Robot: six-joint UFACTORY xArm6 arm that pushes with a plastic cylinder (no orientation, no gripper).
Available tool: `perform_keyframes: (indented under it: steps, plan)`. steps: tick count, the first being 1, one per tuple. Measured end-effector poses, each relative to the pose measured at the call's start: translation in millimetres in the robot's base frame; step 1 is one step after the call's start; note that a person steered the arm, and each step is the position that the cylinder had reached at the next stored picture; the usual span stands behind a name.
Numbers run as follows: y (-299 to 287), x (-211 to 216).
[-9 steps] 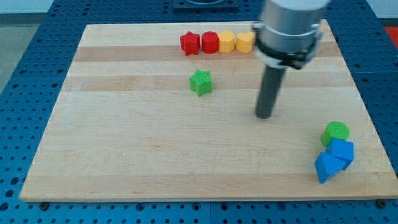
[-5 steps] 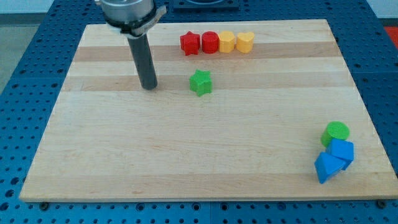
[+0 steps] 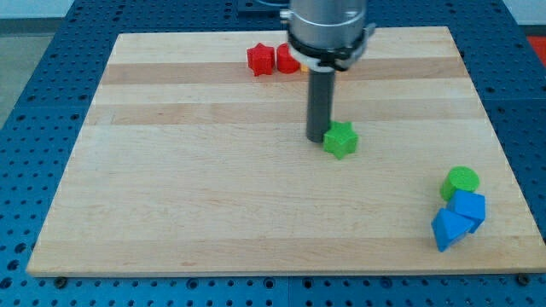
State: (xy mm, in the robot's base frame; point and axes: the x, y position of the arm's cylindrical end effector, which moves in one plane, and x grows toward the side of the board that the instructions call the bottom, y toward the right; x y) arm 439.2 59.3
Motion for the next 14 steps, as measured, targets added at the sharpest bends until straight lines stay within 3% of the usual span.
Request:
perform_keyframes:
  steps: [4,6,10,11,12,14]
  plan:
    - [108.0,25.1]
    - [113.3,13.3]
    - [84.5,-174.5]
    - [53.8,-207.1]
    - [20.3,-211.8]
    - [16.1,-183.7]
